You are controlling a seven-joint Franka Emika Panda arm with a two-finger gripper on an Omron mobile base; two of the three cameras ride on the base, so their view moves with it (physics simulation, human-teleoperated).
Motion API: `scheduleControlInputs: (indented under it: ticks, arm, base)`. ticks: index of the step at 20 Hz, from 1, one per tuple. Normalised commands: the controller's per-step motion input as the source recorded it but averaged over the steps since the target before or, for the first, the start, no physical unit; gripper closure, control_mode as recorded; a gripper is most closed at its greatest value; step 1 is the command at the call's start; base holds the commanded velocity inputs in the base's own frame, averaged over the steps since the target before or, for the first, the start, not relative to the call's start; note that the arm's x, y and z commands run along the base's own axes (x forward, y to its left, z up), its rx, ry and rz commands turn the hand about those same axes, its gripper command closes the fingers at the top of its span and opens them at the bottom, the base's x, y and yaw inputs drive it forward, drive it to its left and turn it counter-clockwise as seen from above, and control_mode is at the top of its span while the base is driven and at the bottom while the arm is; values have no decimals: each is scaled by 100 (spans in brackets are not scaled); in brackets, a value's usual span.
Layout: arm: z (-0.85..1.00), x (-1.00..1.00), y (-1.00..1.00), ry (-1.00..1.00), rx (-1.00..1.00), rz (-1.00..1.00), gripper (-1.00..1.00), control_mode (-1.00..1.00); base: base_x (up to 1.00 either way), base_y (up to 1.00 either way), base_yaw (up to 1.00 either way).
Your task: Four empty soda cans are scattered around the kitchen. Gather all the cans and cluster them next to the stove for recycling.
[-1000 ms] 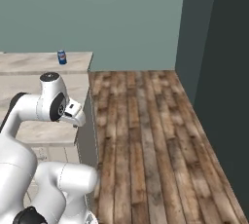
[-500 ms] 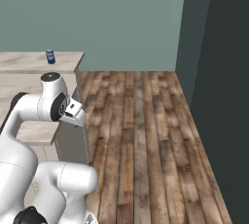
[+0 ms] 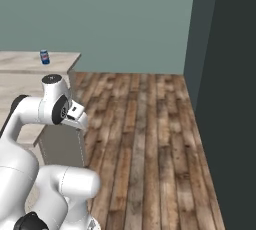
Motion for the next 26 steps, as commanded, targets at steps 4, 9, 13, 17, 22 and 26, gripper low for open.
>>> scheduleControlInputs:
  ticks: [4,9,13,17,22,26]
  arm:
    - [0,0,0,0,0,0,-100,100]
    - [0,0,0,0,0,0,-100,100]
    - [0,0,0,0,0,0,-100,100]
    - [0,0,0,0,0,0,-100,100]
    - [0,0,0,0,0,0,-100,100]
    - [0,0,0,0,0,0,-100,100]
  base:
    - [21,-51,13]
    - [28,-49,11]
    - [30,-49,9]
    - [32,-45,14]
    - [38,-40,17]
    - [47,-40,9]
